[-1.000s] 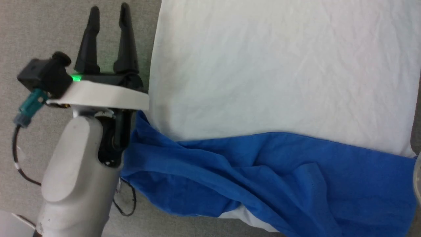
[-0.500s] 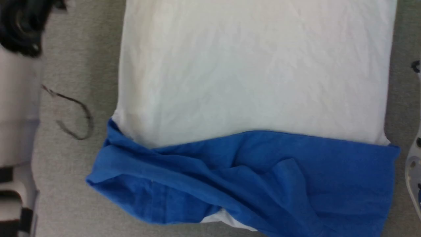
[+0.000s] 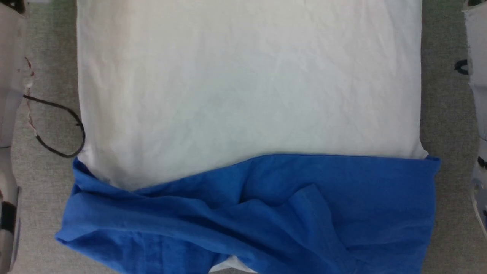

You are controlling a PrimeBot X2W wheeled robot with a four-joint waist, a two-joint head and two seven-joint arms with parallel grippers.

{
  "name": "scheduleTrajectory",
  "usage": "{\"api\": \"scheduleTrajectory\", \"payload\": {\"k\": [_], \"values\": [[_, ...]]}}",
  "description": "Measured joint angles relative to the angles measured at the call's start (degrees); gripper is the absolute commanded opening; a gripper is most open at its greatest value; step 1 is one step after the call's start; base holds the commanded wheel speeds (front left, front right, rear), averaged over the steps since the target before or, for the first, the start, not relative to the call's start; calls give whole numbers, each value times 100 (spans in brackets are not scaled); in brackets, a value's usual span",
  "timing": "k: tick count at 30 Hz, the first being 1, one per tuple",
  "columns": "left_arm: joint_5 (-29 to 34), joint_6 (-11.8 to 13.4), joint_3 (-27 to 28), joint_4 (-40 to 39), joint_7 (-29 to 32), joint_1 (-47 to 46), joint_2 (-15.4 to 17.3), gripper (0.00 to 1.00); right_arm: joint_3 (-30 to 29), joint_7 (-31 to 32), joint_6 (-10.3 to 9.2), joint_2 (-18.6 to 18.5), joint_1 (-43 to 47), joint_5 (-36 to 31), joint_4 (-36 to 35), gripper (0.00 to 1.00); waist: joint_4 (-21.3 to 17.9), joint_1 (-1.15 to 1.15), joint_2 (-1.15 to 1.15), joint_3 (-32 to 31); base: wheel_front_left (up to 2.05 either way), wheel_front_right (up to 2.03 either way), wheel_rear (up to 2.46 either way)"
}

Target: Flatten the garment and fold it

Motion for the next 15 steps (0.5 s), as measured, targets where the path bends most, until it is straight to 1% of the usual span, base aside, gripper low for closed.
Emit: {"api": "scheduleTrajectory", "payload": {"k": [4,5,6,7,11,15], "values": [[96,56,-101,31,319,-136,66,100,73,-51,0,-38,-42,97,-38,0,-38,-2,0,95,0,0,0],[49,83,-78,21,382,-147,66,81,75,-64,0,-51,-50,111,-43,0,-37,-2,0,107,0,0,0],[-2,83,-45,10,425,-148,67,18,74,-89,1,-65,-58,129,-43,0,-27,-2,0,113,0,0,0],[-77,85,-2,-7,481,-146,60,0,67,-98,0,-86,-67,142,-42,0,-14,-2,0,117,0,0,0],[-221,83,62,-203,542,-52,67,0,-23,-136,0,-152,-98,138,-13,0,49,-2,0,125,0,0,0],[-285,74,158,-401,187,115,56,0,-190,-255,0,-154,-102,81,47,0,87,-1,0,119,0,0,0]]}}
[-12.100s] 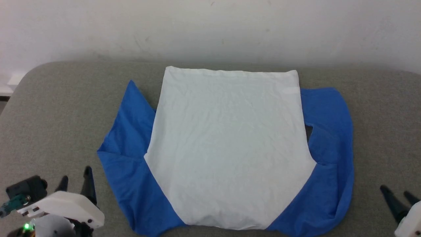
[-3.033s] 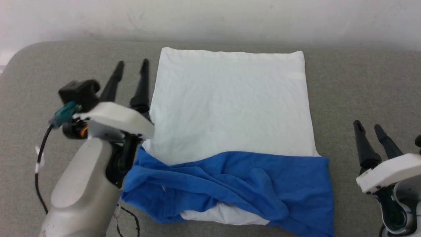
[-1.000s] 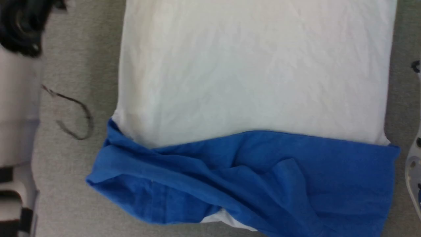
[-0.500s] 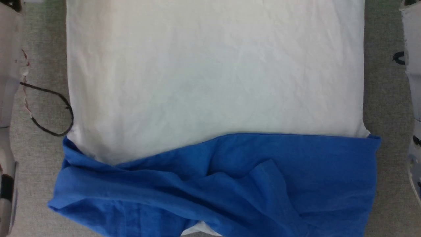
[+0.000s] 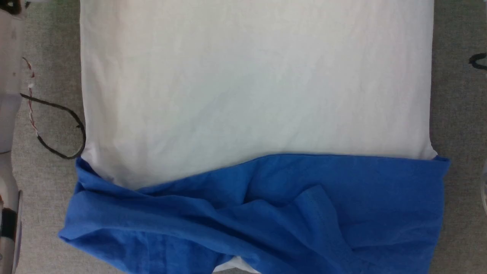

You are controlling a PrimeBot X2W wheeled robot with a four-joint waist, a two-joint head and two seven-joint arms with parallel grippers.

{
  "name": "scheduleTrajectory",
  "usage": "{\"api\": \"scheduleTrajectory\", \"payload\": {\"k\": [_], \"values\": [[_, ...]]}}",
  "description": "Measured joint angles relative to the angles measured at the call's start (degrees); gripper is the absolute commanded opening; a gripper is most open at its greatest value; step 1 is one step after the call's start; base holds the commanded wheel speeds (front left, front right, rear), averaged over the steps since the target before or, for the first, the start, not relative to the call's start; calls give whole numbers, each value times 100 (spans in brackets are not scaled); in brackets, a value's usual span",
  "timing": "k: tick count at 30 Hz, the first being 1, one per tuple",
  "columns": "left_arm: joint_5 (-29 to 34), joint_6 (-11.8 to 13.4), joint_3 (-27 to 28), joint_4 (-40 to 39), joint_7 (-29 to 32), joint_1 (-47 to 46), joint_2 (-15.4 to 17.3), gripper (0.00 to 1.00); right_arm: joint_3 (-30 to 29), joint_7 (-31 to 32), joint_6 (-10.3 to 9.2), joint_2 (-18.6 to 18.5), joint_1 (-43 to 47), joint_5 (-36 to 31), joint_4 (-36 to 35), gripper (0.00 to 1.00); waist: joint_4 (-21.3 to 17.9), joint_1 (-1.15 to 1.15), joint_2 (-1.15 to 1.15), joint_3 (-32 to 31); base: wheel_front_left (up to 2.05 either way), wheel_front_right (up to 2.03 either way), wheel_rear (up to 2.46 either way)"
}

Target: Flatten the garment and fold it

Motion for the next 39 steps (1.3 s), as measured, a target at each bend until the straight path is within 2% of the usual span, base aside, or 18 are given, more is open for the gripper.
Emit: {"api": "scheduleTrajectory", "payload": {"k": [9,14,20,23,26,31,34,39], "values": [[204,2,157,-85,-1318,-13,-114,0,-325,-555,0,146,-158,-216,101,0,-8,1,0,-87,0,0,0],[573,120,258,99,-2347,-303,-122,0,-610,-1207,0,308,-407,-391,135,0,-33,1,0,-163,0,0,0],[733,91,316,434,-3126,-495,-157,0,-864,-1956,1,445,-586,-603,393,0,-45,1,0,-300,0,0,0],[579,-100,356,619,-3308,-463,-287,0,-880,-2162,1,479,-577,-568,597,0,-29,1,0,-426,0,0,0],[505,-427,313,733,-3478,-249,-348,0,-811,-2416,0,479,-422,-371,699,0,-6,0,0,-618,0,0,0],[245,-944,236,832,-3822,426,-475,0,-622,-2718,0,432,252,352,738,0,52,0,0,-1083,0,0,0],[131,-1055,222,739,-3934,945,-519,0,-471,-2775,0,311,834,813,621,0,98,0,0,-1434,0,0,0],[-35,-1101,178,356,-3943,1845,-478,0,-297,-2705,0,119,1883,1493,269,0,164,-1,0,-2057,0,0,0]]}}
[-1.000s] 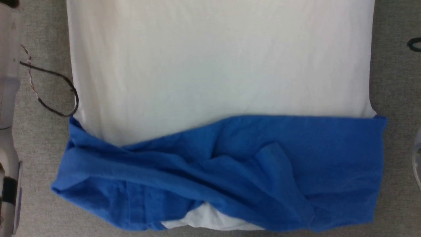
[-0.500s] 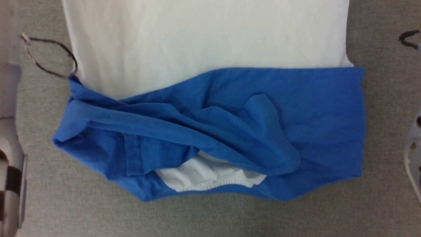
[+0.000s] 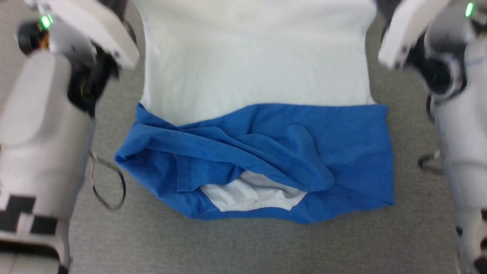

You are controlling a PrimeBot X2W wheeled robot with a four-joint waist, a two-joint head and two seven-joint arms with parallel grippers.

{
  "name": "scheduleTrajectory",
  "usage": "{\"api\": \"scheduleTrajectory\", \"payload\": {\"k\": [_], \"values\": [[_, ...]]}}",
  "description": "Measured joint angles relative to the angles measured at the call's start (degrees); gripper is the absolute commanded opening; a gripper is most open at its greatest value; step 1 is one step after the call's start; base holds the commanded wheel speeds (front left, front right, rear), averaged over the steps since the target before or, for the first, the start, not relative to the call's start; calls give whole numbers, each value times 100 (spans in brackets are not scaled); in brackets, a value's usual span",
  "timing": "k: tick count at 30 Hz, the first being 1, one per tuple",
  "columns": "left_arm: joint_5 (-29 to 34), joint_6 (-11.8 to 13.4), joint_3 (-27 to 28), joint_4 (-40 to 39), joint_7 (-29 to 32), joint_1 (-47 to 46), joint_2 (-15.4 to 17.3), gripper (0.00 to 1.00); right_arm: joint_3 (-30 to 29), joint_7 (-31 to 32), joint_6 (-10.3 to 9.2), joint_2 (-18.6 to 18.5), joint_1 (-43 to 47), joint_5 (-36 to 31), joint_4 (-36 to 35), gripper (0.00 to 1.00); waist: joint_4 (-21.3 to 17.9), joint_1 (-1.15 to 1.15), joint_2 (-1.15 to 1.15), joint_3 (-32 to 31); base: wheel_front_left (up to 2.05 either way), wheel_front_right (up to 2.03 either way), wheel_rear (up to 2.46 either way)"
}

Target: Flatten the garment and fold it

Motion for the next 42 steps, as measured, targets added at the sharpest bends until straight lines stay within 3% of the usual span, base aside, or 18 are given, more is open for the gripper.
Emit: {"api": "scheduleTrajectory", "payload": {"k": [6,18,29,42], "values": [[-132,237,-35,-745,141,1244,166,0,-136,109,0,-186,1418,588,-582,0,64,-1,0,-760,0,0,0],[-472,966,145,-2190,226,3480,472,0,-749,261,0,25,3477,887,-1512,0,105,-1,0,-1889,0,0,0],[-805,1390,192,-2342,302,4809,427,0,-888,590,0,209,4615,688,-1893,0,101,1,0,-1930,0,0,0],[-1057,1849,158,-2169,815,5352,371,1,-909,914,1,248,5336,521,-1913,0,134,1,0,-1936,0,0,0]]}}
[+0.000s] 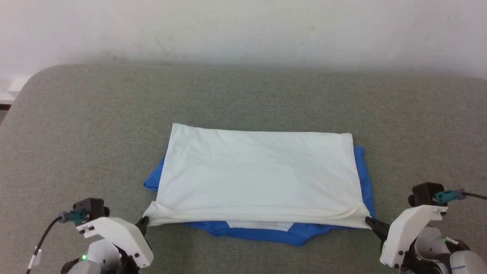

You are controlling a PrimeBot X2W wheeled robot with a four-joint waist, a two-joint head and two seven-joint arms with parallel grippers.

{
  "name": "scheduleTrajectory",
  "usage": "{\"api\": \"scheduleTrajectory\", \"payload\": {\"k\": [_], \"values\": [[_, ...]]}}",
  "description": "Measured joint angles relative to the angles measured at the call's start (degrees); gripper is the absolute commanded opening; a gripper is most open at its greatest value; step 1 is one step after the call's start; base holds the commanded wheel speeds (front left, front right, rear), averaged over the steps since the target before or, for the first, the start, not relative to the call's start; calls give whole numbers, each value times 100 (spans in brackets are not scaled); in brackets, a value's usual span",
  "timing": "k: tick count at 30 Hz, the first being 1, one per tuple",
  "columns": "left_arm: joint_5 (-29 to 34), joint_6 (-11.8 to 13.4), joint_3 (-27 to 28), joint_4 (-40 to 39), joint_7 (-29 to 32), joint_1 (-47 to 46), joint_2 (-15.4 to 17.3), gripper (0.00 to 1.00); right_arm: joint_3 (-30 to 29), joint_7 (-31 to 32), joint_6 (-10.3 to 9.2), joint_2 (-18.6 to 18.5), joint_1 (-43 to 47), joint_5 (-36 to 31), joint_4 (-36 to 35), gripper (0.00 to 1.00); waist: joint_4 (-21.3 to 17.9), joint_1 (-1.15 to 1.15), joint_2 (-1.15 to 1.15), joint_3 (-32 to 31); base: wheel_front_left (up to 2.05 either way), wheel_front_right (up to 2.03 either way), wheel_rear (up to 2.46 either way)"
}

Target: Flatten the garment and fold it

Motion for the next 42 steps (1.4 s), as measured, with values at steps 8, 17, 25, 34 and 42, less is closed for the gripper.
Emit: {"api": "scheduleTrajectory", "payload": {"k": [8,17,25,34,42], "values": [[-88,327,109,12,231,116,124,100,-275,22,-2,-30,264,41,-485,100,2,0,0,-99,0,0,0],[387,594,770,-872,-962,122,576,100,-1281,556,-2,-118,240,269,-1688,100,48,-1,0,-153,0,0,0],[1796,41,543,-1178,-2921,-339,515,100,-433,1357,-2,-636,-644,243,-855,100,28,1,0,126,0,0,0],[3225,-327,881,-1724,-3003,-616,-399,100,354,1522,-2,-964,-1290,525,189,100,150,1,0,603,0,0,0],[3565,-817,1300,-1573,-3003,-612,-925,100,1080,1220,-2,-969,-1778,924,622,100,233,1,0,880,0,0,0]]}}
